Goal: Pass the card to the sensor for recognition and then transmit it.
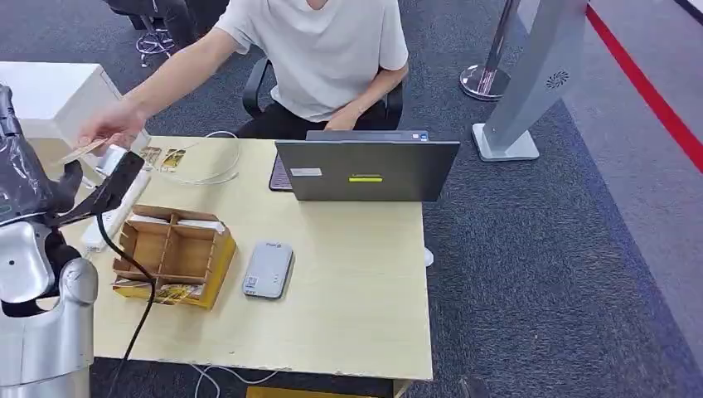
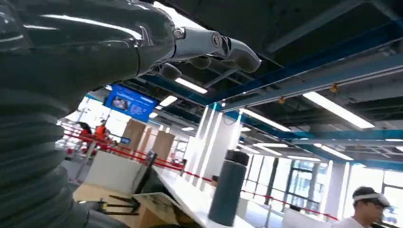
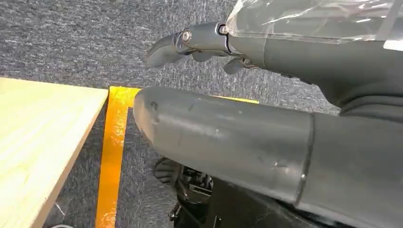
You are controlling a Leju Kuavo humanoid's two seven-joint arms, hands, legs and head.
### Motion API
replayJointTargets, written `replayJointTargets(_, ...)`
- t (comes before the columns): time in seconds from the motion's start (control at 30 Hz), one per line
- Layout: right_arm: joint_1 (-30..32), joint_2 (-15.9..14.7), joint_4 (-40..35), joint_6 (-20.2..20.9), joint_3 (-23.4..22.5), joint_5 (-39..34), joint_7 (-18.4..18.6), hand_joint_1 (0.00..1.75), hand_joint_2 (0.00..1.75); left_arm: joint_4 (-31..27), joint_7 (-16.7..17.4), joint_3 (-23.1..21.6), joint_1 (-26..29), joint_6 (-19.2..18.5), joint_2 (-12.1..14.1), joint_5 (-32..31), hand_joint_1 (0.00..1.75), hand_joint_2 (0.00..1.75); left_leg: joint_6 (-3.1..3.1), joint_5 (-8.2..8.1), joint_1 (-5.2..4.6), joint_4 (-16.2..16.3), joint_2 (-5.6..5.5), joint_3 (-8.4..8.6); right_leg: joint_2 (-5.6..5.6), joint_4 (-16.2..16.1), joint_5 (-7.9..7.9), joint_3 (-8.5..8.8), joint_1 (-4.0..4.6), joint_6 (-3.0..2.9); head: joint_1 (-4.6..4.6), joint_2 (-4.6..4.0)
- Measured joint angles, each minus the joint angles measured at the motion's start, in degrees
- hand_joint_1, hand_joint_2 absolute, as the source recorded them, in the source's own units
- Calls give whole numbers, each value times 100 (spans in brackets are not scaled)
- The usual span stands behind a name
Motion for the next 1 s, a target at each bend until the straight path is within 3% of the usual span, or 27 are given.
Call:
replayJointTargets(0.3, 34, 83, -63, 0, 39, 48, -11, 0, 0, 284, 186, -673, -207, 63, 422, -72, 0, 175, 0, 0, 0, 0, 1, 0, 1, 2, 0, -1, 0, 0, 0, 0)
replayJointTargets(0.6, 80, 92, -94, -2, 59, 66, -13, 0, 0, 382, 185, -826, -214, 173, 483, -76, 0, 175, 0, 0, 0, 0, 0, -1, 0, 1, 0, -2, 0, 0, 2, 0)
replayJointTargets(0.63, 86, 92, -94, -4, 59, 66, -17, 0, 0, 389, 185, -843, -218, 173, 483, -76, 175, 175, 0, 0, 0, 0, 0, -1, 1, 1, 0, -2, 0, 0, 2, 0)
replayJointTargets(1.0, 121, 90, -120, -20, 63, 66, -46, 0, 0, 507, 96, -942, -303, 149, 454, -78, 175, 175, 0, 0, 0, 0, 1, -1, 1, 1, 0, -3, 0, -1, 0, 0)
